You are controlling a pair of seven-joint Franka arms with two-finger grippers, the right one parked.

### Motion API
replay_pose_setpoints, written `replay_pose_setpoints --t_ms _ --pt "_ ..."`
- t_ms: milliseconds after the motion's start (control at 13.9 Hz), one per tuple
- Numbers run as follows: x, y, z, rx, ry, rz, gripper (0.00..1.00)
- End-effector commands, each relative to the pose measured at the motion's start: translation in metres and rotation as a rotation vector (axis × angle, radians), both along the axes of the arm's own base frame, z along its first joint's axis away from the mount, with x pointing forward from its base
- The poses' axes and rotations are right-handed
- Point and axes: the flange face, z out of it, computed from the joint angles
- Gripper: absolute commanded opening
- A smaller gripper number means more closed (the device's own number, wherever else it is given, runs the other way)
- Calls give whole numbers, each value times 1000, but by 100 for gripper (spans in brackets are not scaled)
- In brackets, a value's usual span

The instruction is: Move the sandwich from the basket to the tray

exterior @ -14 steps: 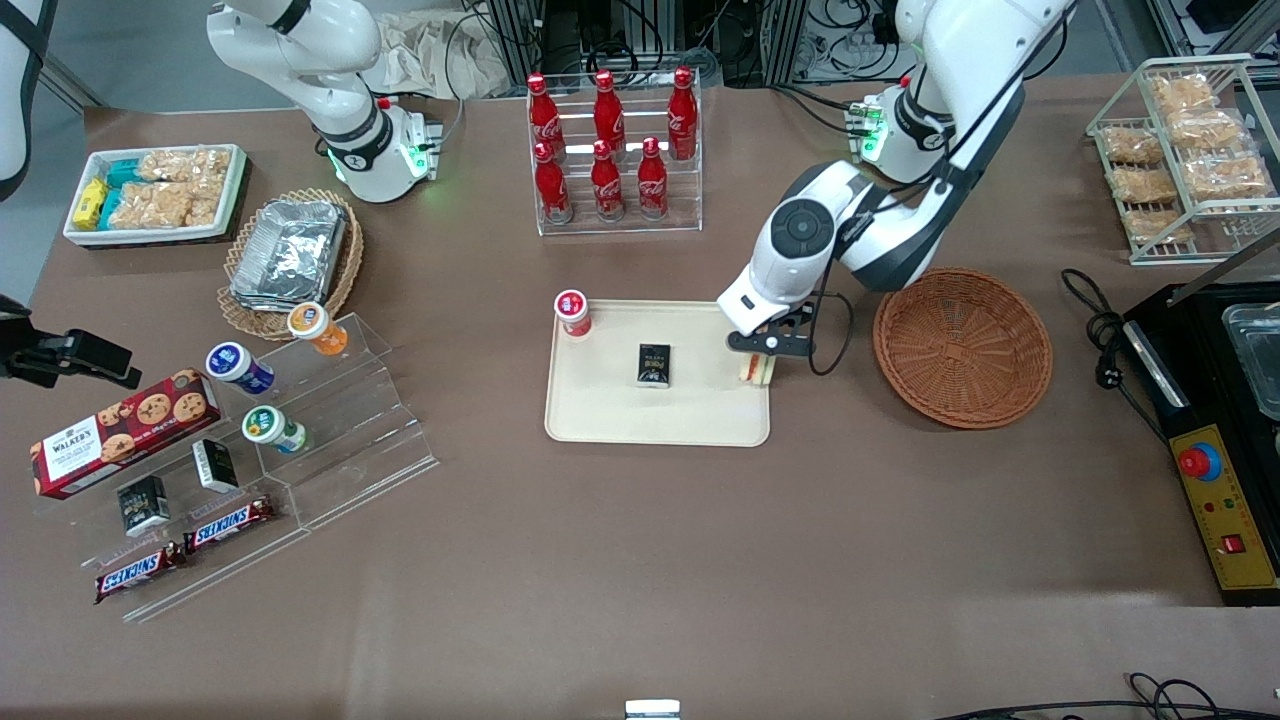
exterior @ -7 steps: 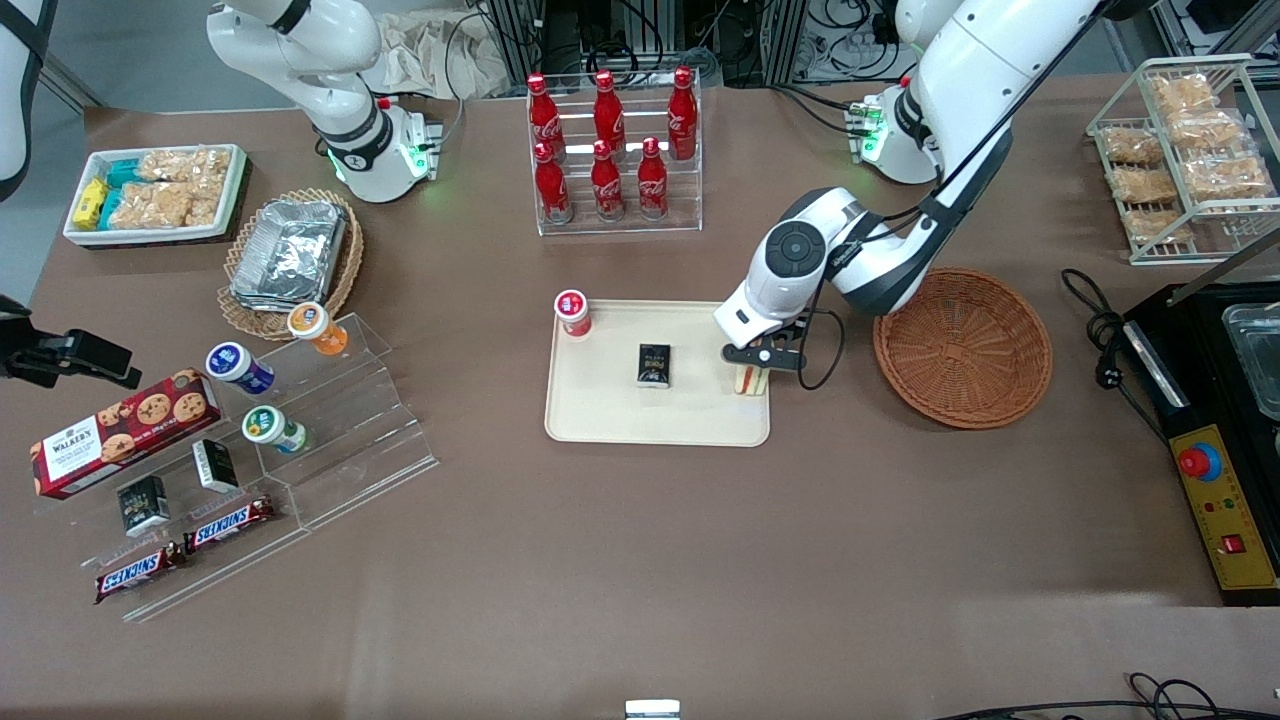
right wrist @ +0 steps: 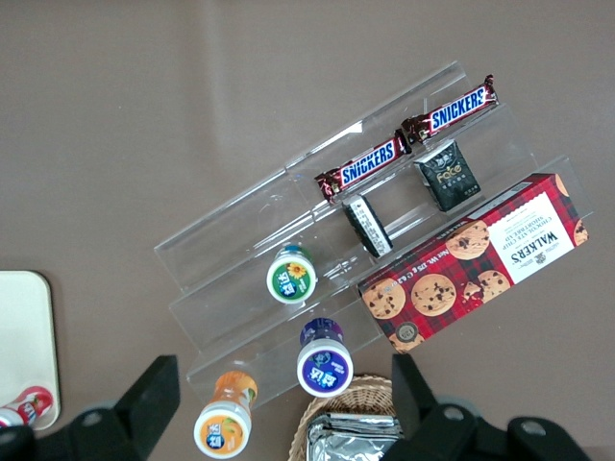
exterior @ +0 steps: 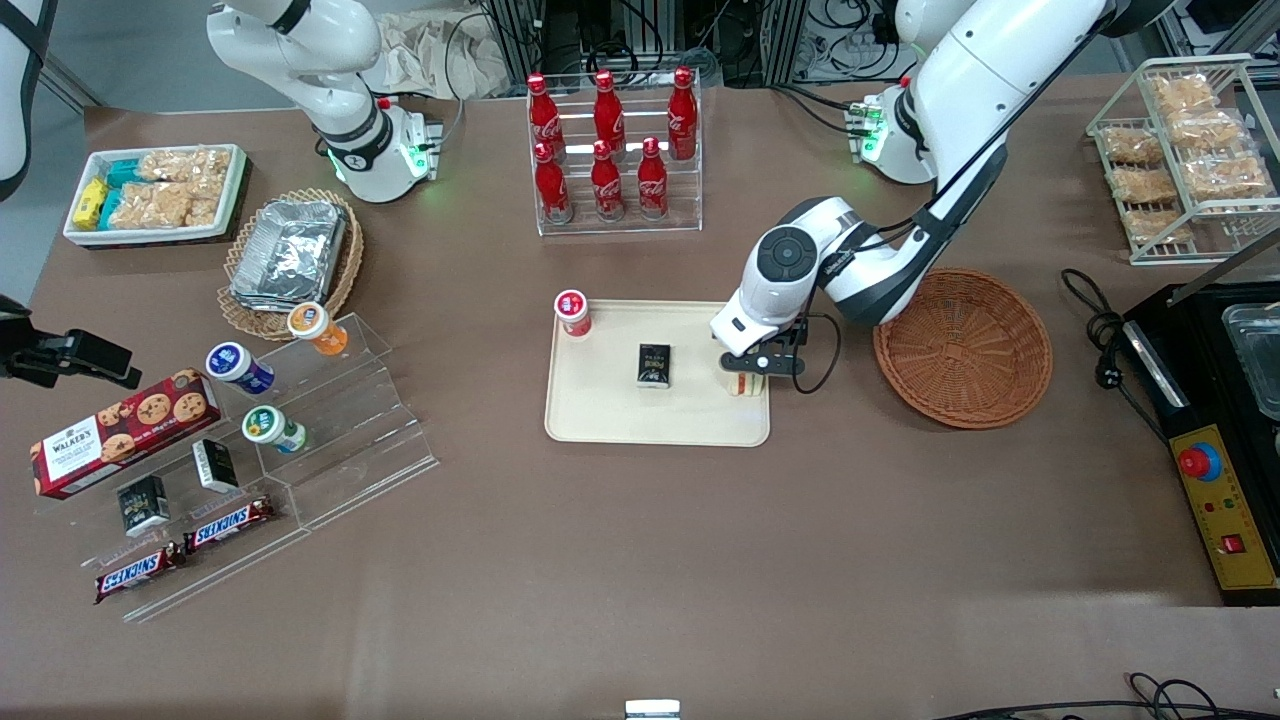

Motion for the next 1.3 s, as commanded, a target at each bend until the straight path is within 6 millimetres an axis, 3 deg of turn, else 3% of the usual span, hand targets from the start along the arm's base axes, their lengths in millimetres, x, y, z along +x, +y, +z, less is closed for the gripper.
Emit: replay_pose_setpoints --t_ms 0,360,577,793,937,1009,1225 --pt "15 -8 62 46 -42 97 100" --pt "78 -6 185 59 -18 220 100" --pt "91 25 249 37 -21 222 100" --pt "95 99 305 -12 23 161 100" --pt "98 150 327 -3 33 128 100" --pt "104 188 333 10 40 145 100" --pt "99 283 371 -28 0 96 100"
